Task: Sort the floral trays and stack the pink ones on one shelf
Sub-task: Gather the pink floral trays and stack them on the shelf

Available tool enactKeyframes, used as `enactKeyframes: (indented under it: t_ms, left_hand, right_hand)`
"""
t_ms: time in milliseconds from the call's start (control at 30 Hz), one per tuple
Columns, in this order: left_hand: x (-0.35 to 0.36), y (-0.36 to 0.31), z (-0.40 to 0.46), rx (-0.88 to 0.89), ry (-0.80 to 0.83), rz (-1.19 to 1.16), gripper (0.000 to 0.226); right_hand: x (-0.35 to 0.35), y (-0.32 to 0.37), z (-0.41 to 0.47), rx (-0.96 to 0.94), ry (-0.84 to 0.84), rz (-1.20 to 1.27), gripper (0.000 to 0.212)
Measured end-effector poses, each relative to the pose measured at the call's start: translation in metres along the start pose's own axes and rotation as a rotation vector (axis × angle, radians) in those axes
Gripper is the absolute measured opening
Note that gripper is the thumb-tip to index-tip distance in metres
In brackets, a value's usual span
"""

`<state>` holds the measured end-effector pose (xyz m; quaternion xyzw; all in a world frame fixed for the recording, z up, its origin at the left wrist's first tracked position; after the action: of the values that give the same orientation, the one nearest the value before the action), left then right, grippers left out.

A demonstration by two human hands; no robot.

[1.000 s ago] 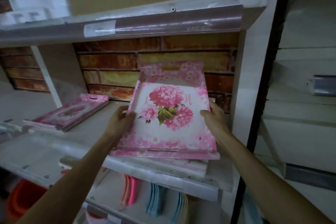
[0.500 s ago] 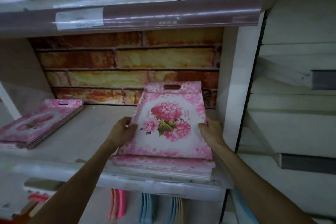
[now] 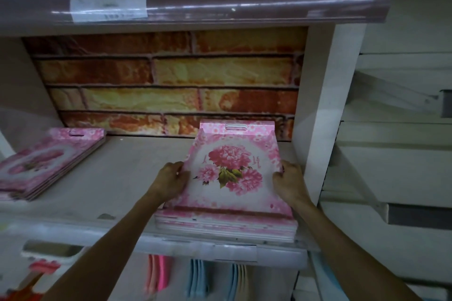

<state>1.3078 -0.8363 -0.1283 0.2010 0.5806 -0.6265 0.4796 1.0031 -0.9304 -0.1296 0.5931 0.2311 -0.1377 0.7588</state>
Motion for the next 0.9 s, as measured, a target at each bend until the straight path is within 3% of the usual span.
enactKeyframes:
  t_ms: [133, 300, 400, 700, 900]
  left_hand:
    - [-0.003, -0.002, -0.002, -0.059, 0.014, -0.026, 0.036]
    - [-0.040, -0.008, -0.020, -0.053, -0.222, -0.213, 0.029]
    - [-0.063, -0.012, -0.034, -0.028, -0.335, -0.398, 0.021]
    - [-0.111, -0.020, -0.066, -0.019, -0.476, -0.616, 0.022]
    - [-0.128, -0.008, -0.095, -0.064, -0.556, -0.599, 0.022]
  right_hand:
    - [0.005, -0.016, 0.011, 0.064, 0.016, -0.038, 0.010]
    - [-0.008, 0.006, 0.016, -0.049, -0.076, -0.158, 0.034]
    - [-0.014, 0.041, 0.018, -0.177, -0.096, -0.086, 0.029]
    - [0.022, 0.125, 0.004, -0.454, 0.114, 0.066, 0.007]
    - [0.050, 0.169, 0.002, -0.595, 0.238, 0.059, 0.014]
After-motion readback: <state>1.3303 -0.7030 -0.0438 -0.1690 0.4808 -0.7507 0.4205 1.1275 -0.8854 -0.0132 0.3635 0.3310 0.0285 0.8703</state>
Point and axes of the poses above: each hand's wrist, its own z-axis towards the middle knuckle, its own x-axis out of the palm, y = z × x, the point moved 7 cm from there along z, towards the middle knuckle, and after that the axes turned 2 degrees about x, right-handed, at the moved point
